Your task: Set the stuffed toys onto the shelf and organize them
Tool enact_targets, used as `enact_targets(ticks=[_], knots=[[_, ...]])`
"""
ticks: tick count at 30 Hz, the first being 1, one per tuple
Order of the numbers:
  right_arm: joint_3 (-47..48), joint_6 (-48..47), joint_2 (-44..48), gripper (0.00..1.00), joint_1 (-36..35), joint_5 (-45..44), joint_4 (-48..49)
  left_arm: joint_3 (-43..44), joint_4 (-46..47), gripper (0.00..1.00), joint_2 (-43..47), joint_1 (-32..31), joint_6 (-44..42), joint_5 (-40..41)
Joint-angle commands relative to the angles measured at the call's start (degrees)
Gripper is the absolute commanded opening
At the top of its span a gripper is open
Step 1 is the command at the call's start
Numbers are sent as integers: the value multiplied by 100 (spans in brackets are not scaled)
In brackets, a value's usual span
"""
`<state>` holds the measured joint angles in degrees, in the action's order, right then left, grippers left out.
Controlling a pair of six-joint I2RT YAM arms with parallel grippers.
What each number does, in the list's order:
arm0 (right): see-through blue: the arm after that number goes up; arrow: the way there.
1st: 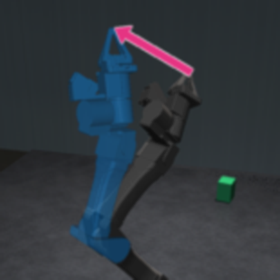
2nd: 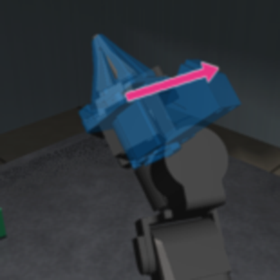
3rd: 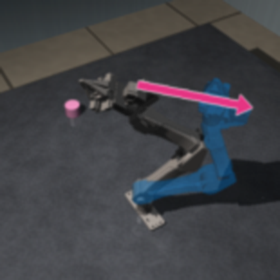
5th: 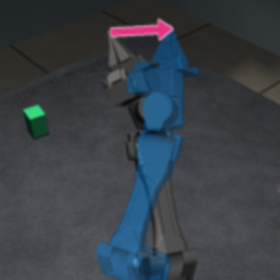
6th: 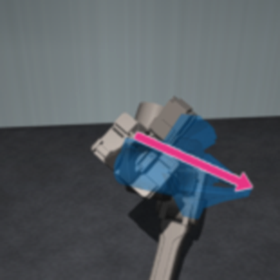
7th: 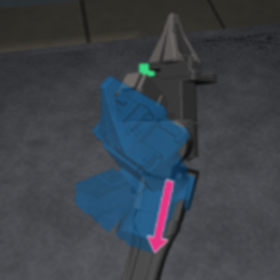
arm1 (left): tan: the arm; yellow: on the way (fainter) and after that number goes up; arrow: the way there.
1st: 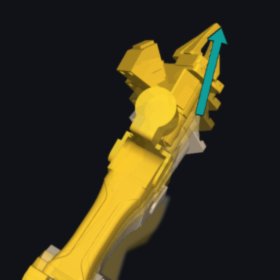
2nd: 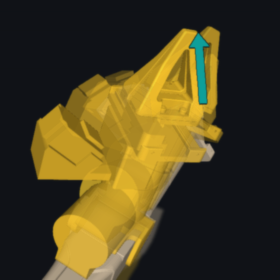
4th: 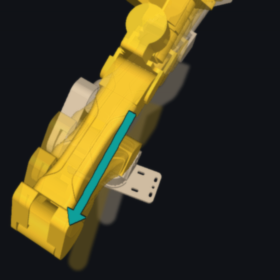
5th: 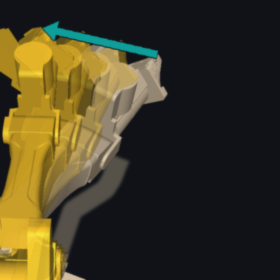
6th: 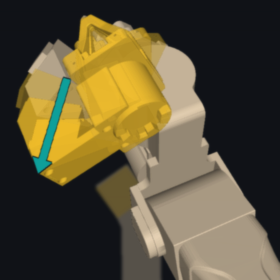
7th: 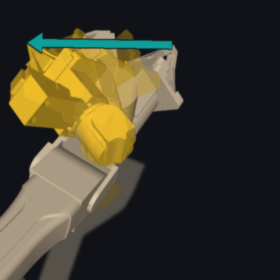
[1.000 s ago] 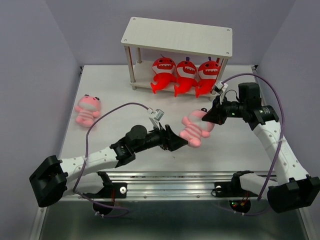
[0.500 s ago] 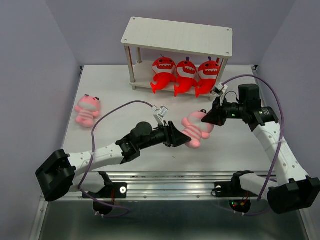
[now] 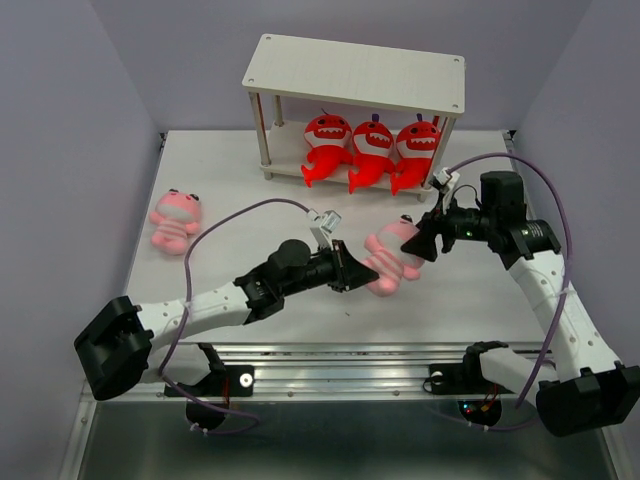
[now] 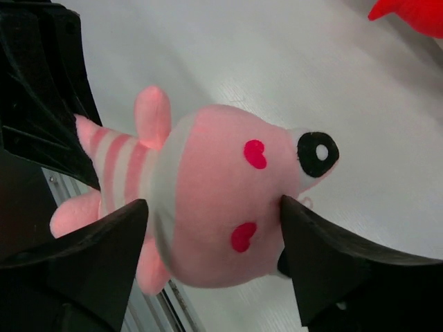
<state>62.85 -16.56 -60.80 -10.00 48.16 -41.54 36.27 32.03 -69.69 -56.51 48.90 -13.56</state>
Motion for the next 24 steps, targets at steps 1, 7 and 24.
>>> enact_targets(ticks=[1,7,24], knots=[[-71,38,200,85,7,-377,304,503,-503,0,254,44,-706,407],[-220,337,428,100,7,-1396,778,943,-1943,0,596,272,-1540,802],[-2030,504,877,100,464,-2180,1877,3271,-3871,0,694,1634,-3079,803]])
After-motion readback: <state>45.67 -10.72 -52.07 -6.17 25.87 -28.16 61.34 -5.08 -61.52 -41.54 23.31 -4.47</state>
